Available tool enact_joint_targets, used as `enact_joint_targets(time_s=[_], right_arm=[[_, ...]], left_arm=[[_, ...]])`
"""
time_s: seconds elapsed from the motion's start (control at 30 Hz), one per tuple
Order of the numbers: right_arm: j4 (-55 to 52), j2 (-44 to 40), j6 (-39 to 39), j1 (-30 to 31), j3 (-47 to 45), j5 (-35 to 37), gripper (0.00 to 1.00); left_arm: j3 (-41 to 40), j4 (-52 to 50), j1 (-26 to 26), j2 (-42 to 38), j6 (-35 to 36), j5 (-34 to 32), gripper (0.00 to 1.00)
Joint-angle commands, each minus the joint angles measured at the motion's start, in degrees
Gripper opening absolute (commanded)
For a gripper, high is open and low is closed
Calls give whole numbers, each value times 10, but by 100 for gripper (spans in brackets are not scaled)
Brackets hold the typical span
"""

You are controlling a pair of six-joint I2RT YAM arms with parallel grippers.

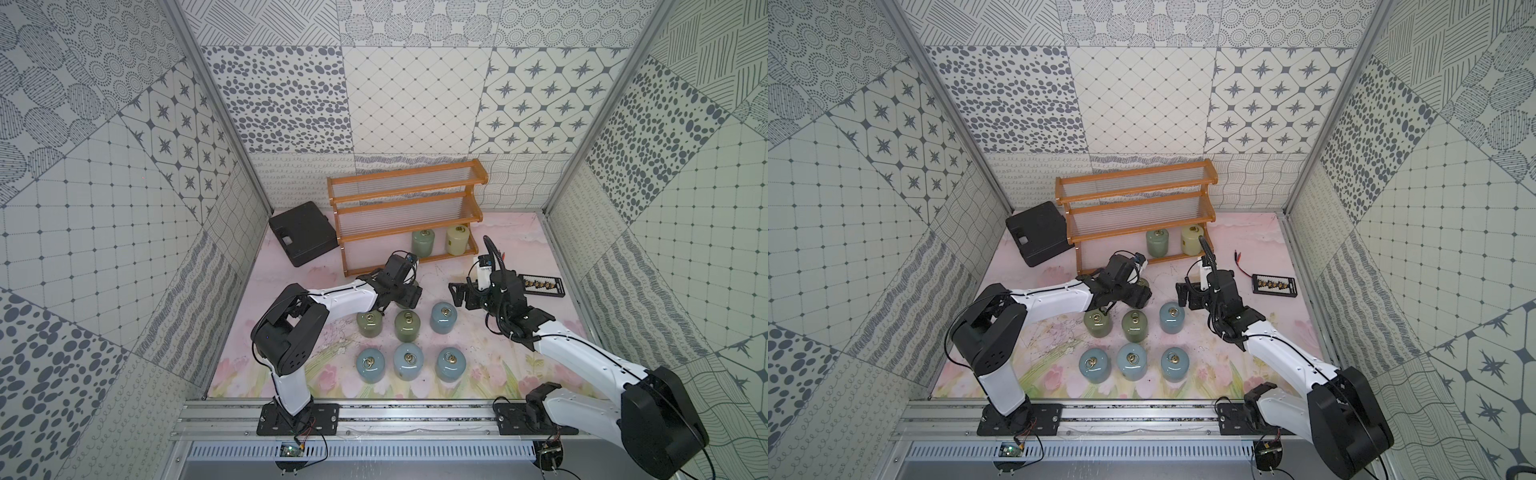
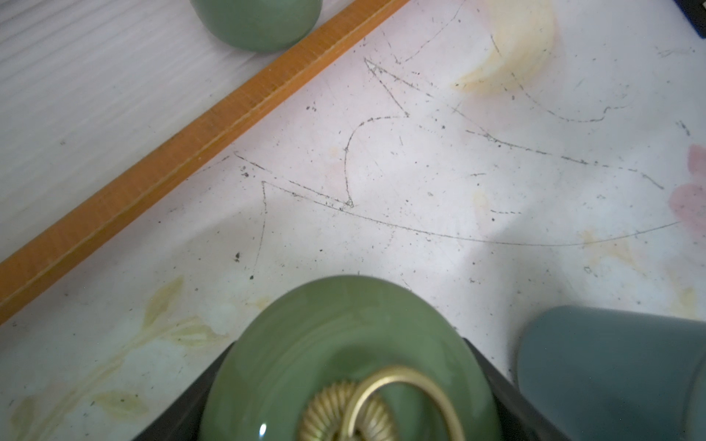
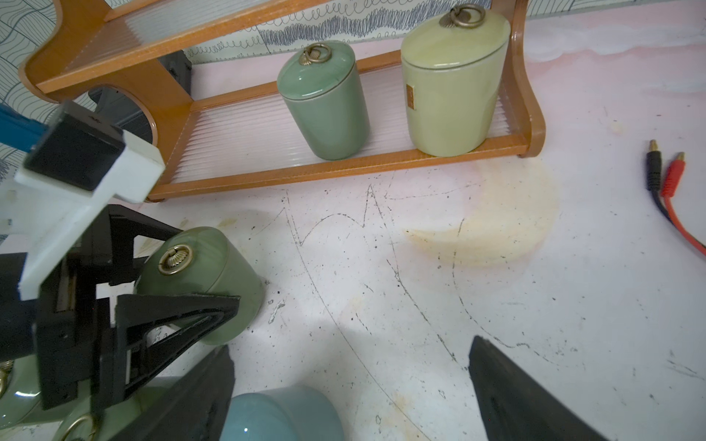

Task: Remove the tea canisters from the shelf
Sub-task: Place the tea canister at the center of the board.

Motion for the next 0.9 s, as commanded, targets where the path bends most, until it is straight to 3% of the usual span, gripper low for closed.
enact_joint_targets(time_s=[0.0,0.87], right_arm=[[13,-16,3,-2,-9,7,100],[25,-12,-1,-10,-12,-7,100]], left_arm=[[-11,39,-3,0,-14,-1,72],[-39,45,-9,-6,-30,-57,82]])
